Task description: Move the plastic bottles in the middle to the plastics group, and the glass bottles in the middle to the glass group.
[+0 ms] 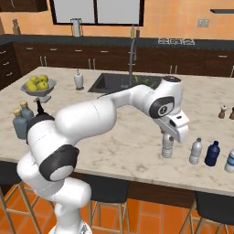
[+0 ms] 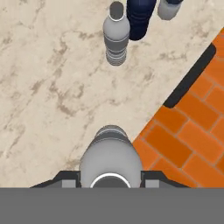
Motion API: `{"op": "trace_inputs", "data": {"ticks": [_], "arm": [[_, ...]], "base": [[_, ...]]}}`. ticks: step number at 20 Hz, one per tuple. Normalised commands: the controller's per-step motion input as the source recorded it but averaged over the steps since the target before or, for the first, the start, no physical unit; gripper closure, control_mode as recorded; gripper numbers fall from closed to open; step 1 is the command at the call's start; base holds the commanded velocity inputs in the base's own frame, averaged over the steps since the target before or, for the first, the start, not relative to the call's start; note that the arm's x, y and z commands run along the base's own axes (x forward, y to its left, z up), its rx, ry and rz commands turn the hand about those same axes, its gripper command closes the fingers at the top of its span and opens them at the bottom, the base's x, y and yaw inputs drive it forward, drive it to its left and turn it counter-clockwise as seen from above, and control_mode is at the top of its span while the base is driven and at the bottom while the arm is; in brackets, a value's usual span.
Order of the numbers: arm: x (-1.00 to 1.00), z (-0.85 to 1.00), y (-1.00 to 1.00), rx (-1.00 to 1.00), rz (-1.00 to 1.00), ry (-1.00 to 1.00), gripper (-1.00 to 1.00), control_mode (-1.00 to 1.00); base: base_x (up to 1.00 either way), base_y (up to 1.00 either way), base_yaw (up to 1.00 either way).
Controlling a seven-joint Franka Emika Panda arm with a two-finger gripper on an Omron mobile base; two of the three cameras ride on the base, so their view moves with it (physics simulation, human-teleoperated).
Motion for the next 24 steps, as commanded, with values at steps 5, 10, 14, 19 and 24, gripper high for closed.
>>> {"op": "trace_inputs", "data": {"ticks": [5, 10, 14, 19, 24], "arm": [[-0.06, -0.01, -1.00, 0.00, -0.28, -0.02, 1.00, -1.00], [0.00, 0.00, -0.98, 0.00, -0.26, -0.13, 1.00, -1.00], [0.11, 0.00, -0.56, -0.01, -0.16, -0.18, 1.00, -1.00], [0.12, -0.11, 0.00, 0.00, -0.03, -0.14, 1.00, -1.00], [-0.56, 0.00, 0.00, 0.00, 0.00, -0.02, 1.00, -1.00]], "base": [[0.00, 0.00, 0.00], [0.00, 0.00, 0.00], [0.00, 0.00, 0.00], [0.00, 0.00, 0.00], [0.00, 0.00, 0.00]]}}
